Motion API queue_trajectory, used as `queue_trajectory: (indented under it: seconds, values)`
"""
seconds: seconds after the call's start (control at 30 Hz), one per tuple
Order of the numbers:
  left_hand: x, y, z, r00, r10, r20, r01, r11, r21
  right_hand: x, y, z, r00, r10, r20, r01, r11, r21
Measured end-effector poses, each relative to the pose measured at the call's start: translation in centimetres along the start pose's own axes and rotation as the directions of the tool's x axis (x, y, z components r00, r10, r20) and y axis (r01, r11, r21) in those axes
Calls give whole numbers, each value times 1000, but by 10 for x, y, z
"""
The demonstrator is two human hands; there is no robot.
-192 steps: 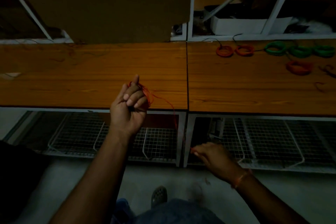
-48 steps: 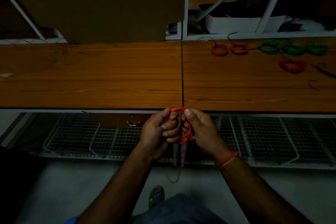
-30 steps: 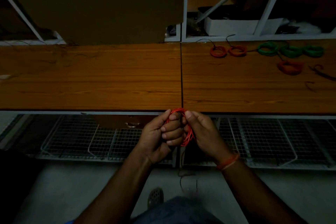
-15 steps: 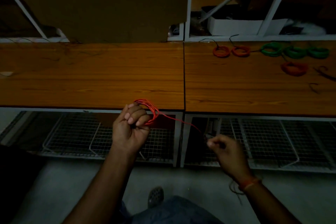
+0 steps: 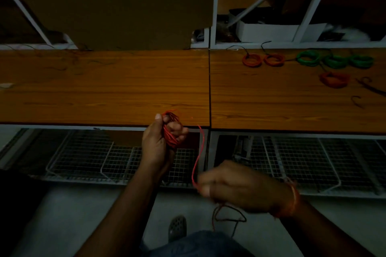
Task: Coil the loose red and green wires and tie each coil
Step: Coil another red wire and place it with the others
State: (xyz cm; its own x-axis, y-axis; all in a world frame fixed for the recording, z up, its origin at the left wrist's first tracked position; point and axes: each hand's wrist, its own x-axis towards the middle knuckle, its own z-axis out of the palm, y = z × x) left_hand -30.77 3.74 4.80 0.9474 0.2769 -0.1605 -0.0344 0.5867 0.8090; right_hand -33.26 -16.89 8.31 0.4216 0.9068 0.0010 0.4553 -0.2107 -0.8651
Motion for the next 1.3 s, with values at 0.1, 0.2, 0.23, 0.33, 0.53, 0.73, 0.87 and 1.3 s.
queue_trajectory:
  seconds: [0.1,0.2,0.23,0.33,0.53,0.73,0.87,1.3]
  values:
    - [3,7,-7,995,-84,-44,74,980,-186,6,28,-7,873,268,-408,-7,842,540]
    - [3,11,-12,995,-102,-19,93,953,-288,12,64,-14,651,574,-496,-53,687,725]
    - [1,11,-11,995,-95,-14,88,958,-273,12,70,-12,654,578,-487,-152,732,664]
    - [-3,7,-6,998,-40,40,45,991,-124,16,65,3,838,432,-334,-313,881,355]
    - [-7,-9,-3,954,-44,296,-88,904,419,21,25,-7,943,234,-237,-99,876,471]
    - [-15,-23,-2,885,-133,447,-102,880,464,18,18,-33,854,213,-474,13,903,430]
    - [-16,-22,3,830,-194,522,-45,911,410,19,28,-41,782,274,-560,19,887,460]
    - [-18,-29,-8,780,-266,567,372,925,-77,30,52,-29,576,425,-699,-9,858,514]
